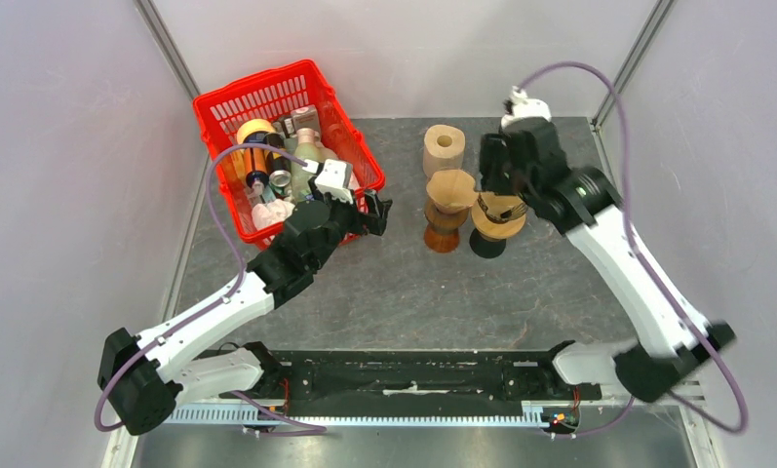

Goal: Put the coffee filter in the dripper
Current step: Adjust the coffee filter in the coffee dripper.

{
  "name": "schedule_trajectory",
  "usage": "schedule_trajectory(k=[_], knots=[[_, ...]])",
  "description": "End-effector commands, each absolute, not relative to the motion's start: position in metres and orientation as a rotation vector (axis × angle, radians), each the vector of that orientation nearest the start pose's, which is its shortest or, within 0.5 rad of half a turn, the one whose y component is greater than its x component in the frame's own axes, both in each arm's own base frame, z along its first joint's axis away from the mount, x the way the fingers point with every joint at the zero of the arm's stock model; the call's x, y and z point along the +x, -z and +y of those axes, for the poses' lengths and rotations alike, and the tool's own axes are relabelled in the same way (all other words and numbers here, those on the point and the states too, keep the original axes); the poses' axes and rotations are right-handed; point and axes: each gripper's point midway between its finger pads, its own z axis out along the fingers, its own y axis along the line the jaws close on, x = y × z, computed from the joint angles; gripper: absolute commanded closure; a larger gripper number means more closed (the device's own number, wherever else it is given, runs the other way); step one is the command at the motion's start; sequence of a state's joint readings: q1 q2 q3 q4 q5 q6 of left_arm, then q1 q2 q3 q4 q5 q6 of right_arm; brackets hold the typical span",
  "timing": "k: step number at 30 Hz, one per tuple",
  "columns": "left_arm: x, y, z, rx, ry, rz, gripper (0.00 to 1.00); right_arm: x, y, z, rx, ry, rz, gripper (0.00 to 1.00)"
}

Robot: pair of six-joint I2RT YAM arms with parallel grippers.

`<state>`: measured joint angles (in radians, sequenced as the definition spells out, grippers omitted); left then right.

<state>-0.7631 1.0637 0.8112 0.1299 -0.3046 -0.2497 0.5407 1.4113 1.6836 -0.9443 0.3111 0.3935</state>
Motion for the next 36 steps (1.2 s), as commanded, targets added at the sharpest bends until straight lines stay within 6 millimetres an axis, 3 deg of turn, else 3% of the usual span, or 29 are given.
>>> schedule_trajectory(k=[1,3,10,16,20,26,32,36], knots=[[0.297,-0.287,-0.239,0.206,0.582,1.695,0.06,0.320,-0.345,0.108,0.142,-0.086,1.956,0.20],[0.294,-0.288,-0.241,0.214,0.602,1.708,0.06,0.308,-0.344,0.088,0.226,-0.056,1.880,0.03],[0.277,-0.285,-0.242,0.246,0.651,1.782,0.06,0.249,-0.324,0.002,0.634,0.039,1.613,0.03],[0.266,-0.275,-0.228,0.227,0.627,1.829,0.05,0.212,-0.310,-0.029,0.704,0.007,1.497,0.03],[0.265,-0.273,-0.214,0.182,0.578,1.838,0.06,0.202,-0.312,-0.033,0.687,-0.008,1.479,0.03],[0.264,-0.277,-0.209,0.169,0.570,1.829,0.05,0.202,-0.311,-0.032,0.663,-0.003,1.496,0.03],[0.266,-0.272,-0.211,0.183,0.560,1.839,0.05,0.216,-0.320,-0.009,0.552,-0.050,1.560,0.03],[0.267,-0.271,-0.216,0.198,0.579,1.831,0.05,0.238,-0.322,0.020,0.414,-0.071,1.644,0.03]])
